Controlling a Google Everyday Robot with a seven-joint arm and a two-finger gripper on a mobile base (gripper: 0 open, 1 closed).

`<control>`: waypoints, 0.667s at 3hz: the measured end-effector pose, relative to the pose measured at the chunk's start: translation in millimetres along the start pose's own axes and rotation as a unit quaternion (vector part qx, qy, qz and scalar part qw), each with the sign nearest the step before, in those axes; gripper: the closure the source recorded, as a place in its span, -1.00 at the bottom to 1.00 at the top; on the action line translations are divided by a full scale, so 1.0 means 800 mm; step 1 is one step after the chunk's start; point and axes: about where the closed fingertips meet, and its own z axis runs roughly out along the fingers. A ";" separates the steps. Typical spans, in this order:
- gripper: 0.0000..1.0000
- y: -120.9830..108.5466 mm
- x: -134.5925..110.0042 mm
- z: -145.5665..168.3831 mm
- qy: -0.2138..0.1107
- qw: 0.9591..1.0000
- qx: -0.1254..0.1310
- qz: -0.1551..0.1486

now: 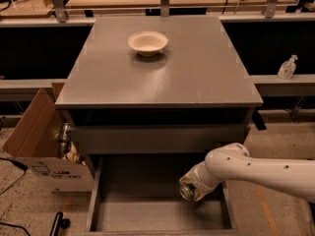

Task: Pick green can from middle drawer and place on counter

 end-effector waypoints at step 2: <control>0.08 -0.009 -0.041 -0.146 0.002 0.995 0.092 -0.024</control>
Offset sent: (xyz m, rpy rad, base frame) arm -0.0405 -0.0262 0.2122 0.1831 -0.3058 0.0788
